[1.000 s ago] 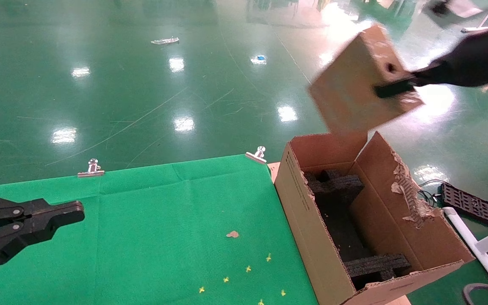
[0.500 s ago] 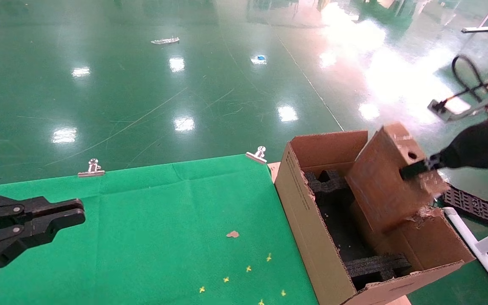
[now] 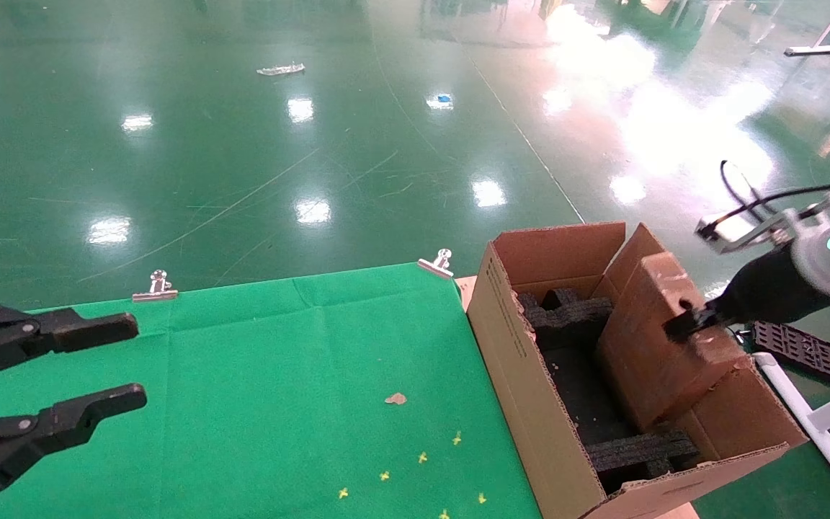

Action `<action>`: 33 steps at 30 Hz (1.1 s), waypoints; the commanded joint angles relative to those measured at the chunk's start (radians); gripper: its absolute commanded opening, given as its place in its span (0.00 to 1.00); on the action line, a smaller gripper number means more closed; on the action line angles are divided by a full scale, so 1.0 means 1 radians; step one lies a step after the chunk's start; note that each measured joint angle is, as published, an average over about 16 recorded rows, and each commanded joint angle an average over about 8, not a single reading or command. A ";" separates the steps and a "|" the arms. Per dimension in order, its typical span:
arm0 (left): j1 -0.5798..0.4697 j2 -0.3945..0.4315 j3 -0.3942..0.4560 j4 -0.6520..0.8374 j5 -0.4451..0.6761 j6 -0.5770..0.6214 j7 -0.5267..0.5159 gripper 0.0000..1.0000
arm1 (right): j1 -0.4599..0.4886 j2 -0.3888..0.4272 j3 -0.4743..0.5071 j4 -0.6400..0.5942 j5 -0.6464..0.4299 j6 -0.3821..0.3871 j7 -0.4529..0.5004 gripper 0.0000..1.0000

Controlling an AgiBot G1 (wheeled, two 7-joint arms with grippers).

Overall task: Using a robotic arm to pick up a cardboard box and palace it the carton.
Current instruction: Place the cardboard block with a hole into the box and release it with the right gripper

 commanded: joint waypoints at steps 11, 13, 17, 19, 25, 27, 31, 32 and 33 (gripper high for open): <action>0.000 0.000 0.001 0.000 0.000 0.000 0.000 1.00 | -0.199 -0.086 0.011 -0.113 0.058 0.123 -0.019 0.00; 0.000 0.000 0.001 0.000 -0.001 0.000 0.000 1.00 | -0.235 -0.101 0.017 -0.135 0.074 0.148 -0.028 0.00; 0.000 0.000 0.001 0.000 -0.001 0.000 0.001 1.00 | -0.294 -0.129 0.031 -0.184 0.101 0.193 -0.051 0.00; 0.000 0.000 0.001 0.000 -0.001 -0.001 0.001 1.00 | -0.315 -0.140 0.038 -0.208 0.113 0.210 -0.066 0.01; 0.000 -0.001 0.002 0.000 -0.001 -0.001 0.001 1.00 | -0.333 -0.162 0.053 -0.271 0.137 0.223 -0.116 0.76; 0.000 -0.001 0.002 0.000 -0.001 -0.001 0.001 1.00 | -0.330 -0.167 0.055 -0.289 0.140 0.218 -0.130 1.00; 0.000 -0.001 0.002 0.000 -0.001 -0.001 0.001 1.00 | -0.320 -0.175 0.058 -0.321 0.143 0.208 -0.153 1.00; 0.000 -0.001 0.002 0.000 -0.001 -0.001 0.001 1.00 | -0.317 -0.177 0.058 -0.328 0.143 0.206 -0.158 1.00; 0.000 -0.001 0.002 0.000 -0.001 -0.001 0.001 1.00 | -0.314 -0.179 0.058 -0.335 0.143 0.204 -0.161 1.00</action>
